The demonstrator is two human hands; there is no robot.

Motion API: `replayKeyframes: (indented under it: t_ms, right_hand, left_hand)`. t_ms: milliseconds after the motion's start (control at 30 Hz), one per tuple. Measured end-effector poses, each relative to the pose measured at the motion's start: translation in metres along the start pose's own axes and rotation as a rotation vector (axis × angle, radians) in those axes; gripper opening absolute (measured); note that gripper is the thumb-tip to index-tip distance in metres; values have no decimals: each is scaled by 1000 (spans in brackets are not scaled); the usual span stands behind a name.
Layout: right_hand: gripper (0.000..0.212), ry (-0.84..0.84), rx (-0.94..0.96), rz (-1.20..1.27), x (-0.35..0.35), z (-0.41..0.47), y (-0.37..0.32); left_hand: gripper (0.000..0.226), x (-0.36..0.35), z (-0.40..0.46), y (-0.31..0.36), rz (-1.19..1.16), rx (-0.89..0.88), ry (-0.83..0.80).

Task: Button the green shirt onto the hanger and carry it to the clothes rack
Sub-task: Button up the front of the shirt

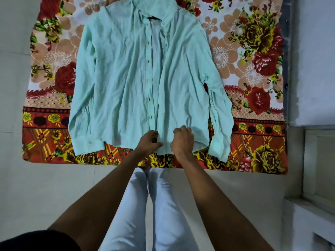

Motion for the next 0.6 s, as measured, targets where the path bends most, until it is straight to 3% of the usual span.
replayKeyframes:
  t_ms: [100, 200, 300, 433, 533, 600]
  right_hand:
    - [27, -62, 119, 389, -3, -8, -27]
    - [33, -157, 2, 573, -21, 5, -30]
    - [19, -189, -127, 609, -37, 24, -16]
    - [15, -99, -172, 627, -35, 28, 8]
    - [12, 17, -28, 668, -18, 22, -2]
    - [11, -15, 93, 657, -20, 19, -22]
  left_hand:
    - [47, 8, 1, 8, -30, -89, 30]
    - [48, 5, 3, 5, -115, -101, -20]
    - [46, 15, 2, -6, -131, -64, 52]
    - [29, 43, -4, 1, 201, -144, 244]
    - [26, 49, 0, 12, 348, -185, 324]
    - [30, 50, 4, 18, 420, -170, 349]
Point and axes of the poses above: each hand's wrist, its own z-axis towards the middle knuckle, its own x-axis out of the back of the hand, y = z × x, the point moved 10 cm from there along z, towards the middle knuckle, and after that the axes turned 15 degrees about -x, right-handed, at the moved point
